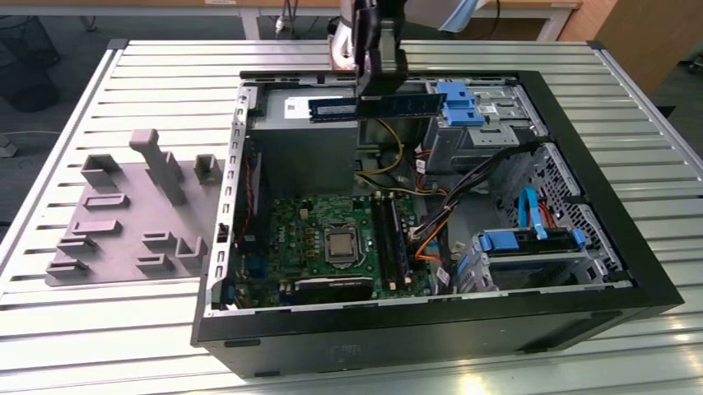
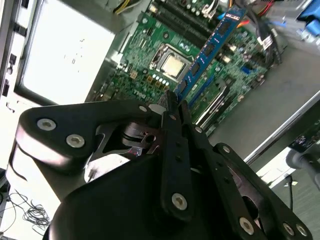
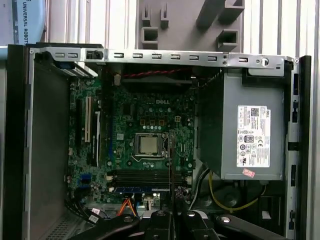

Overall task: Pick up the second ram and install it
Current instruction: 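Pick up the second ram and move it above second insertion slot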

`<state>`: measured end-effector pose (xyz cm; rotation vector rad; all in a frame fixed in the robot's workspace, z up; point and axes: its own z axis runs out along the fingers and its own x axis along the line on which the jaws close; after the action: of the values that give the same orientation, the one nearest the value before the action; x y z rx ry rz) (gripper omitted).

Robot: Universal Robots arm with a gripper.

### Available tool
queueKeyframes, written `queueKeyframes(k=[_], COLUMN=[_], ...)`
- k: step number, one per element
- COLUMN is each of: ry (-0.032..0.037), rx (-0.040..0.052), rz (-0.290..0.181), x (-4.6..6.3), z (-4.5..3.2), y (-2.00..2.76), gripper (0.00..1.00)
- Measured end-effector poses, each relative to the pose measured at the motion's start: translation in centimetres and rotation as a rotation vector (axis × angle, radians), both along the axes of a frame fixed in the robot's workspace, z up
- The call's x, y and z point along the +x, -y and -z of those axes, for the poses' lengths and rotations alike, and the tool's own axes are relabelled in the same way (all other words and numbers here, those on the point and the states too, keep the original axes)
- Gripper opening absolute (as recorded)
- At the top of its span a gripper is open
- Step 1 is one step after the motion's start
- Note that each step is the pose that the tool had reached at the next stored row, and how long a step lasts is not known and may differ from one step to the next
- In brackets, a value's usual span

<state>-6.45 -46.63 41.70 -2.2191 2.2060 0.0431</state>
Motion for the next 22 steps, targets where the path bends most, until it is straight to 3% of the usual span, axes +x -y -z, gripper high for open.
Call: queueKeyframes(k=[9, 16, 22], ry=[-0.0002, -0.0002, -0.0002], rx=[0.0001, 0.0, 0.0], rz=[0.0, 0.0, 0.0], x=[3.0, 3.3, 4.3], z=[0.05, 0.05, 0.05], y=[0.01, 0.0, 0.0], gripper=[0.14, 0.14, 0.14])
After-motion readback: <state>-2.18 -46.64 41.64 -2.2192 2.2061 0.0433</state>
